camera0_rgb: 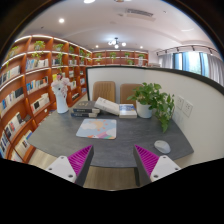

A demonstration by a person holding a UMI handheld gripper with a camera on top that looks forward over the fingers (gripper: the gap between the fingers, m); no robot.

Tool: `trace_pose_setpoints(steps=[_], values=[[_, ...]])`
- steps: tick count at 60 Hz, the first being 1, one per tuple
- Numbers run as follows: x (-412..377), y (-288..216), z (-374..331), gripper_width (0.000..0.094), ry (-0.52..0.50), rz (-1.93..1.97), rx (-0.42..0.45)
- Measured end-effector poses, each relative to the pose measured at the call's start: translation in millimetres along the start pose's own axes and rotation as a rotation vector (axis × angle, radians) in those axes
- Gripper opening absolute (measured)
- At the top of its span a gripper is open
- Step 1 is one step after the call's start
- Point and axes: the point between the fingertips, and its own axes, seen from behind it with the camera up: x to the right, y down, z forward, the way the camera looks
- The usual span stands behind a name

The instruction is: Arrange mouse

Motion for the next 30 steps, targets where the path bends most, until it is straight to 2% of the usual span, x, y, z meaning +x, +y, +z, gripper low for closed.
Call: trace_pose_setpoints(steps=[1,5,20,30], values=[[0.4,-10.7,0.2,0.0797,0.001,-0.005,-0.007],[10.6,1.0,3.4,0.0797,0.012,-0.009,-0.031],[102.9,102.7,31.7,0.0795,0.093,0.003,-0.143],[172.9,134.4,55.0,0.0795,0.156,0.027,-0.2]])
